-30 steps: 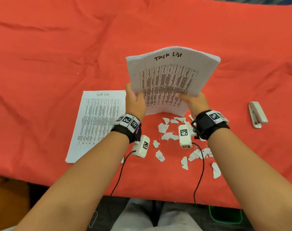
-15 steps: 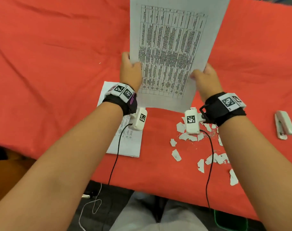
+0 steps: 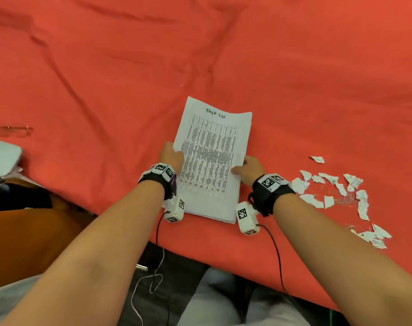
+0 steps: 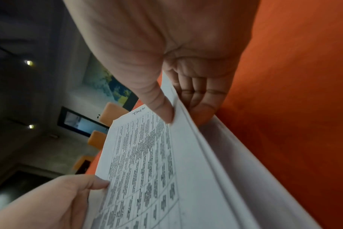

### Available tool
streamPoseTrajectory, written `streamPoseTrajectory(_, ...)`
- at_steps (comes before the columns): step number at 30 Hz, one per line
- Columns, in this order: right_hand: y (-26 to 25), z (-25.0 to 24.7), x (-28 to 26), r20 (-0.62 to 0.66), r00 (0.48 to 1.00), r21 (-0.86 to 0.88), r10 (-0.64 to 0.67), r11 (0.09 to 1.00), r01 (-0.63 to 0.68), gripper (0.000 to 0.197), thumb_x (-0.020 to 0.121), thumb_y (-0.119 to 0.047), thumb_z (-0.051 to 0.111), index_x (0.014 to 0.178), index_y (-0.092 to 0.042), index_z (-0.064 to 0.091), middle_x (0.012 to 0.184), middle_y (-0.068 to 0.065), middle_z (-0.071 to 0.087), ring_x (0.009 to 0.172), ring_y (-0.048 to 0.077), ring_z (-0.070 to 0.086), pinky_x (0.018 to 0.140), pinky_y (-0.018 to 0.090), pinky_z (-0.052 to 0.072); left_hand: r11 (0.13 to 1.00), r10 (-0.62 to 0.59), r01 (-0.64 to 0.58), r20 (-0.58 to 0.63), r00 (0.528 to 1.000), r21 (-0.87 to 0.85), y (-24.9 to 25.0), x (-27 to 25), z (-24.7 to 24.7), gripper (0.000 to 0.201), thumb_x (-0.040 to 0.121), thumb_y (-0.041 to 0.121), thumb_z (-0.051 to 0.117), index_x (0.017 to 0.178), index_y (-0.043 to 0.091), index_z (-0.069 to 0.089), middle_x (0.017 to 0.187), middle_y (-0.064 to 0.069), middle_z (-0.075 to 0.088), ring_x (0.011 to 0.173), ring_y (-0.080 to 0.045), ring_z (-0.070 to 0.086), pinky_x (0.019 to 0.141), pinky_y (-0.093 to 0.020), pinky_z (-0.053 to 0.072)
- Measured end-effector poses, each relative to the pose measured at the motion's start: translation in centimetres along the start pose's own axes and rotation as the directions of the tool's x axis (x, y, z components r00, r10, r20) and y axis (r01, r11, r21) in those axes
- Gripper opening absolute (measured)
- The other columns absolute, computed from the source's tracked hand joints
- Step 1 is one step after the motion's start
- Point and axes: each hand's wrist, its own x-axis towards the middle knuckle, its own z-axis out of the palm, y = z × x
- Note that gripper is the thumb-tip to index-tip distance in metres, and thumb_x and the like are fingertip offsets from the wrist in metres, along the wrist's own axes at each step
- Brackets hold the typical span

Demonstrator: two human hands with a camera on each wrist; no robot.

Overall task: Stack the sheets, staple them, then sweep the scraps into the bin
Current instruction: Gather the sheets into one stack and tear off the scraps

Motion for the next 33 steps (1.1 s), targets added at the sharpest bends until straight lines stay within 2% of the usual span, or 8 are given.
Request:
streamPoseTrajectory(4,1.3,0.8,0.7,-0.054,0.998,-0.171,0.013,0.985,-0.022,0.024,0.081,-0.013,0.062,0.101,-0.001,0.065,0.103,0.013,0.069,0.092,0.029,0.065,0.074,0.033,0.052,0.983,-0.02,0.024,-0.021,1.0,0.182,-1.5,0.7,0.7,0.032,0.088,0.008,0.049,0.119,0.002,0.051,0.118,-0.016,0.055,0.107,-0.034,0.056,0.085,-0.04,0.049)
streamPoseTrajectory(7,3.0,0.7,2.8,-0.142,0.99,-0.228,-0.013,0.973,-0.02,0.045,0.062,-0.031,0.062,0.095,-0.001,0.065,0.099,0.011,0.068,0.086,0.028,0.066,0.065,0.034,0.056,0.96,-0.054,0.069,-0.064,0.996,0.271,-1.7,1.1,0.9,0.038,0.085,0.016,0.053,0.122,0.009,0.054,0.132,-0.015,0.044,0.124,-0.034,0.042,0.104,-0.044,0.04)
streamPoseTrajectory(11,1.5,0.4,2.2,-0.142,0.988,-0.092,0.069,0.992,-0.082,0.025,0.081,-0.013,0.065,0.098,0.005,0.066,0.089,0.01,0.064,0.08,0.024,0.061,0.06,0.025,0.045,0.986,-0.085,0.087,-0.014,0.996,0.143,-1.2,2.0,1.1,0.044,0.081,0.022,0.049,0.12,0.004,0.055,0.119,-0.014,0.061,0.103,-0.033,0.061,0.083,-0.038,0.053)
streamPoseTrajectory(16,1.3,0.2,2.9,-0.067,0.983,0.033,0.171,0.985,-0.169,0.017,0.085,-0.014,0.064,0.075,-0.003,0.057,0.072,0.006,0.058,0.074,0.025,0.057,0.054,0.027,0.043,0.987,-0.156,0.152,0.08,0.984,0.053,0.1,1.7,1.5,0.038,0.094,0.007,0.039,0.13,-0.005,0.042,0.115,-0.02,0.054,0.095,-0.031,0.055,0.073,-0.032,0.039)
streamPoseTrajectory(21,1.0,-2.1,2.1,-0.075,0.99,0.166,0.123,0.98,-0.109,0.031,0.086,-0.01,0.061,0.115,0.002,0.061,0.117,0.02,0.066,0.104,0.036,0.064,0.094,0.048,0.051,0.994,0.023,-0.018,0.049,0.999,-0.108,3.0,-0.6,2.1,0.016,0.097,0.009,0.04,0.111,0.011,0.046,0.095,-0.008,0.053,0.073,-0.021,0.049,0.052,-0.026,0.036)
streamPoseTrajectory(25,-0.1,-8.2,-0.3,-0.199,0.978,0.211,-0.053,0.973,0.095,0.033,0.088,-0.005,0.057,0.12,-0.006,0.06,0.12,0.013,0.065,0.109,0.03,0.062,0.099,0.047,0.049,0.941,0.213,-0.191,0.051,0.976,-0.279,8.4,-4.0,3.1,0.015,0.099,0.013,0.04,0.113,0.015,0.045,0.082,0.005,0.049,0.065,-0.011,0.045,0.051,-0.024,0.039)
streamPoseTrajectory(29,-0.2,-15.3,-3.7,-0.41,0.885,0.137,-0.221,0.944,0.299,0.031,0.084,-0.007,0.057,0.115,-0.012,0.06,0.116,0.005,0.067,0.108,0.024,0.063,0.095,0.042,0.051,0.825,0.424,-0.366,0.042,0.905,-0.431,13.8,-7.4,6.0,0.012,0.098,0.007,0.041,0.107,0.015,0.043,0.084,0.007,0.052,0.065,-0.005,0.046,0.049,-0.006,0.039)
streamPoseTrajectory(33,1.6,-19.7,-7.0,-0.518,0.812,0.171,-0.27,0.897,0.407,0.032,0.086,0.0,0.056,0.103,-0.027,0.063,0.108,-0.003,0.067,0.102,0.015,0.064,0.092,0.032,0.05,0.738,0.503,-0.374,0.087,0.86,-0.561,16.3,-10.0,9.5,0.019,0.096,-0.002,0.04,0.107,0.013,0.041,0.086,0.008,0.055,0.07,-0.003,0.05,0.063,-0.011,0.044)
